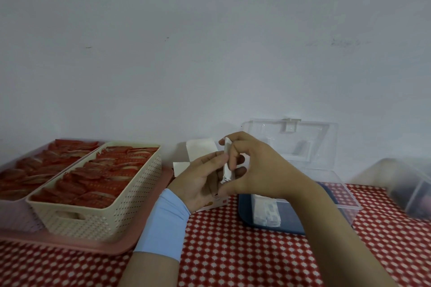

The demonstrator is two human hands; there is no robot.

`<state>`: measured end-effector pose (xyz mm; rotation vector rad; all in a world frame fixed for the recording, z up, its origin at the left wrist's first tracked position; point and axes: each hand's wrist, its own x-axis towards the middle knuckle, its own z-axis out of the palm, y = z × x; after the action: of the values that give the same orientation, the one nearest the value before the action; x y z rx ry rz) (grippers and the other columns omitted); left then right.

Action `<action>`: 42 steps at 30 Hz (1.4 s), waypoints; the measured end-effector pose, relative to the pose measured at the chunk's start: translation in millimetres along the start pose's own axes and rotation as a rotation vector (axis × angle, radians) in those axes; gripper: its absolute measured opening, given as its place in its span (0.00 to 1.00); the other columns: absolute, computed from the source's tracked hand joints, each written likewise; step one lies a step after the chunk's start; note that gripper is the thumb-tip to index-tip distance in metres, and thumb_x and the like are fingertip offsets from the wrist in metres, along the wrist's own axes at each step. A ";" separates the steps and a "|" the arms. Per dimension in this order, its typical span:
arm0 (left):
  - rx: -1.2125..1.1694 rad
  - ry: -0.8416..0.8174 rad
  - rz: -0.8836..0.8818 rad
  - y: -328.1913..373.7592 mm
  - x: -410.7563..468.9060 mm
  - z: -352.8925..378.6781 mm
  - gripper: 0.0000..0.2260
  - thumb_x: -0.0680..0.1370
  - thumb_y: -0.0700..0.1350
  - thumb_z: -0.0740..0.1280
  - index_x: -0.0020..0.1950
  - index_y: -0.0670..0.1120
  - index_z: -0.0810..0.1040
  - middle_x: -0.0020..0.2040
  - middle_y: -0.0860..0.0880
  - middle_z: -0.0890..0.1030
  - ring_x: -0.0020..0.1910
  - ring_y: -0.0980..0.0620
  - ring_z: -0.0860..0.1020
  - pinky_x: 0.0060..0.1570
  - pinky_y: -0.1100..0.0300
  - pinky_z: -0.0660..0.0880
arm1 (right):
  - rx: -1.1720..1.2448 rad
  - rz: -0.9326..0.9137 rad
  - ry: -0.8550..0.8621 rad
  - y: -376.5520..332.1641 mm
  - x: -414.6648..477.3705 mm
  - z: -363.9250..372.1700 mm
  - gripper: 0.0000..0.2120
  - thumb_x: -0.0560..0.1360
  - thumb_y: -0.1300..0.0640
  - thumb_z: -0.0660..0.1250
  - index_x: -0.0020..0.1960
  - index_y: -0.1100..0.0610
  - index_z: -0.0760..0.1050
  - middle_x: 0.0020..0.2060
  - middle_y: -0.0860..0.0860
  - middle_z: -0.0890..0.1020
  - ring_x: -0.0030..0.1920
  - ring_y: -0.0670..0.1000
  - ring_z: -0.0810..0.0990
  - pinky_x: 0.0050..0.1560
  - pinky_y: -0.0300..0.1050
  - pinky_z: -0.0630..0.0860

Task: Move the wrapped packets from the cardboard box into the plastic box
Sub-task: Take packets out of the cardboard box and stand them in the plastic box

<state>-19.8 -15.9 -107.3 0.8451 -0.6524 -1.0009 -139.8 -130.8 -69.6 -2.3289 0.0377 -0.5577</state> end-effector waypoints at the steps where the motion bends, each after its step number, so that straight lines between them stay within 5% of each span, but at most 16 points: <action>1: -0.012 0.005 -0.005 0.7 -0.8 -1.2 0.11 0.73 0.42 0.67 0.50 0.39 0.85 0.48 0.39 0.84 0.44 0.45 0.84 0.42 0.54 0.83 | 0.090 0.027 0.015 1.6 0.4 -1.8 0.15 0.64 0.56 0.81 0.44 0.53 0.76 0.58 0.41 0.78 0.54 0.43 0.80 0.53 0.41 0.78; 4: -0.027 -0.059 -0.024 3.4 -3.1 -4.4 0.16 0.72 0.43 0.75 0.57 0.37 0.81 0.48 0.39 0.84 0.42 0.45 0.84 0.41 0.54 0.83 | 0.400 0.136 0.091 5.5 3.3 -6.7 0.13 0.77 0.58 0.69 0.61 0.51 0.76 0.53 0.49 0.82 0.51 0.48 0.83 0.56 0.46 0.79; 6: -0.026 -0.142 -0.061 2.8 -3.4 -6.0 0.19 0.70 0.43 0.78 0.58 0.38 0.82 0.48 0.40 0.82 0.42 0.45 0.83 0.41 0.55 0.82 | 0.383 0.184 0.096 6.4 3.5 -10.3 0.16 0.80 0.61 0.66 0.66 0.52 0.75 0.46 0.48 0.84 0.47 0.44 0.83 0.54 0.42 0.78; 9: 0.034 -0.149 -0.082 0.4 -4.2 -7.7 0.08 0.75 0.42 0.72 0.52 0.40 0.85 0.47 0.41 0.83 0.40 0.46 0.84 0.39 0.56 0.82 | 0.343 0.203 0.030 6.3 0.9 -12.7 0.10 0.79 0.62 0.67 0.58 0.54 0.82 0.43 0.46 0.86 0.47 0.44 0.84 0.52 0.37 0.79; 14: 0.080 -0.126 -0.131 3.3 -6.8 -6.7 0.13 0.77 0.40 0.66 0.59 0.37 0.78 0.50 0.39 0.84 0.43 0.43 0.85 0.40 0.53 0.83 | 0.304 0.214 0.039 9.8 -1.5 -19.7 0.04 0.77 0.63 0.70 0.47 0.57 0.83 0.43 0.52 0.87 0.47 0.51 0.84 0.57 0.46 0.80; 17: 0.372 -0.045 -0.165 10.5 -6.3 0.7 0.08 0.80 0.39 0.64 0.59 0.40 0.75 0.52 0.40 0.84 0.49 0.42 0.85 0.46 0.52 0.83 | 0.249 0.247 0.042 13.9 -2.6 -22.1 0.05 0.77 0.64 0.69 0.46 0.58 0.84 0.42 0.55 0.87 0.44 0.52 0.84 0.55 0.50 0.81; 21: 1.045 0.154 -0.047 23.5 -3.8 9.7 0.04 0.76 0.44 0.72 0.50 0.48 0.82 0.46 0.49 0.86 0.41 0.56 0.83 0.45 0.63 0.78 | 0.222 0.295 0.124 18.5 -4.2 -23.0 0.05 0.77 0.64 0.70 0.46 0.58 0.84 0.41 0.56 0.86 0.45 0.57 0.85 0.54 0.54 0.82; 23: 1.150 0.194 0.013 24.2 -3.0 15.2 0.04 0.73 0.44 0.74 0.46 0.52 0.84 0.41 0.55 0.85 0.41 0.59 0.83 0.44 0.65 0.77 | 0.219 0.309 0.156 17.2 -4.9 -23.2 0.05 0.77 0.64 0.70 0.45 0.58 0.84 0.41 0.56 0.86 0.46 0.58 0.85 0.53 0.53 0.83; 28: 1.069 0.307 0.094 11.7 -1.1 30.1 0.05 0.74 0.41 0.73 0.44 0.52 0.84 0.37 0.56 0.85 0.37 0.61 0.83 0.39 0.67 0.76 | 0.341 0.373 0.225 13.5 -9.9 -24.9 0.04 0.77 0.63 0.70 0.50 0.59 0.83 0.44 0.56 0.86 0.41 0.51 0.84 0.46 0.49 0.85; 32: 0.907 0.320 0.100 -1.0 -3.2 46.0 0.05 0.75 0.39 0.72 0.49 0.47 0.84 0.42 0.51 0.87 0.44 0.52 0.85 0.48 0.59 0.81 | 0.534 0.496 0.105 14.9 -23.1 -32.2 0.10 0.77 0.60 0.71 0.54 0.66 0.81 0.44 0.58 0.86 0.42 0.52 0.85 0.44 0.45 0.82; 36: 0.867 0.326 0.101 -14.4 -2.1 59.9 0.05 0.75 0.38 0.70 0.47 0.45 0.85 0.41 0.47 0.87 0.38 0.53 0.84 0.38 0.62 0.79 | 0.587 0.533 0.124 15.9 -31.7 -41.8 0.10 0.77 0.65 0.70 0.55 0.70 0.80 0.46 0.63 0.86 0.43 0.56 0.86 0.42 0.45 0.82; 42: 0.968 0.315 0.109 -25.3 4.8 73.6 0.03 0.74 0.39 0.73 0.47 0.45 0.84 0.40 0.49 0.86 0.37 0.56 0.83 0.37 0.66 0.79 | 0.456 0.643 0.111 20.8 -38.9 -54.4 0.06 0.77 0.65 0.70 0.51 0.68 0.81 0.44 0.62 0.86 0.46 0.59 0.87 0.52 0.54 0.84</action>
<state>-87.8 -49.7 -89.7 1.7467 -0.9020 -0.3887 -194.2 -174.4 -63.4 -1.7062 0.6211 -0.3197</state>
